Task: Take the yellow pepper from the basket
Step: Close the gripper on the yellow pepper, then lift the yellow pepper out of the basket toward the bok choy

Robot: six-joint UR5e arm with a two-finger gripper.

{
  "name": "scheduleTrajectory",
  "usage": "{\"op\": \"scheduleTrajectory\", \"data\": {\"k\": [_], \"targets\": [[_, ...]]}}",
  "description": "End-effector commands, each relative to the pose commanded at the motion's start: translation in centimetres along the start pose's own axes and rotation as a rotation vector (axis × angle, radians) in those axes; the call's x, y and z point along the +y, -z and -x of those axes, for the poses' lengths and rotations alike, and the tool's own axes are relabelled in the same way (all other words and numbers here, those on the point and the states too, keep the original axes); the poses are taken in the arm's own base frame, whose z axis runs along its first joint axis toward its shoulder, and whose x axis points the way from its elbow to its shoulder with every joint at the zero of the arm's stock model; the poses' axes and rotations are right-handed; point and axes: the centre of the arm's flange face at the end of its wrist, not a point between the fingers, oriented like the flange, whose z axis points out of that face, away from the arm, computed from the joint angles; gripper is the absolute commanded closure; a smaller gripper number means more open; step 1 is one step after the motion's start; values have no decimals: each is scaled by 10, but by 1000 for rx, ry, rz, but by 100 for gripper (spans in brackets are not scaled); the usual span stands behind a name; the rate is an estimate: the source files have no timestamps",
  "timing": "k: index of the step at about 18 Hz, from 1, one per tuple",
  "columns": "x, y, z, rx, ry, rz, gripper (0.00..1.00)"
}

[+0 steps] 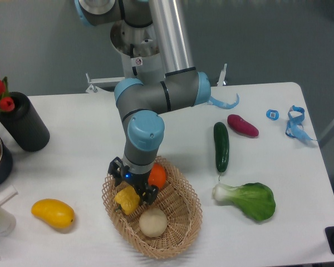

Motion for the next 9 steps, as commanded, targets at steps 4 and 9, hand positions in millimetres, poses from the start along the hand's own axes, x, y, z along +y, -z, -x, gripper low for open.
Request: {"op": "scheduleTrajectory", "data": {"k": [4,9], "targets": [[-4,13,2,-20,-12,-13,65],[-5,46,12,-70,-5,-47,66]]}}
